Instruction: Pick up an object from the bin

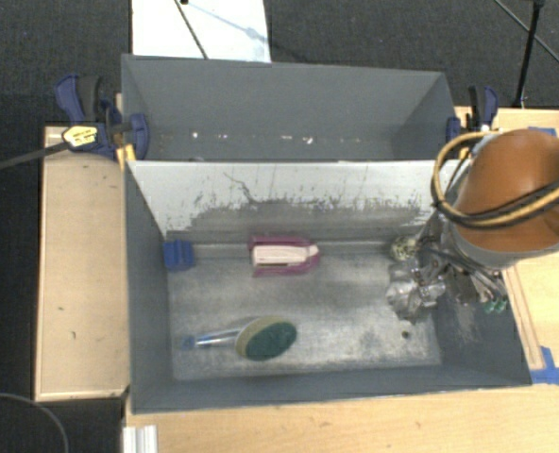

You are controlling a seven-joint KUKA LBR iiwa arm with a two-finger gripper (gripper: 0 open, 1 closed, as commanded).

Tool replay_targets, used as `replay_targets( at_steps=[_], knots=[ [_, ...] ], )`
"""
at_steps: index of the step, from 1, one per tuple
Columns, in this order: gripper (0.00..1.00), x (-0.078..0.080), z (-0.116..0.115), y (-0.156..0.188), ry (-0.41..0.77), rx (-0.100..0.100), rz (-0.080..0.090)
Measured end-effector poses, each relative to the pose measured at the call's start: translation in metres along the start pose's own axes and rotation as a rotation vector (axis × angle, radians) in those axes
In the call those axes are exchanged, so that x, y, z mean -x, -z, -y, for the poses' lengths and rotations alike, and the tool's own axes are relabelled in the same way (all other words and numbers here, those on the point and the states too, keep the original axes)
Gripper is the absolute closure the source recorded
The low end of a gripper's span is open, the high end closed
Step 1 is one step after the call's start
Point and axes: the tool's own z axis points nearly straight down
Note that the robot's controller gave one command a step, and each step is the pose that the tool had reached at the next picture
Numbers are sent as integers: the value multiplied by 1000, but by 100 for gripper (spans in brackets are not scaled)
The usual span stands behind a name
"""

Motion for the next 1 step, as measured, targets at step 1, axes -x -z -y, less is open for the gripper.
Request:
replay_targets(
  at_steps=[1],
  knots=[
    [100,22,16,92,-33,-1,2]
  ],
)
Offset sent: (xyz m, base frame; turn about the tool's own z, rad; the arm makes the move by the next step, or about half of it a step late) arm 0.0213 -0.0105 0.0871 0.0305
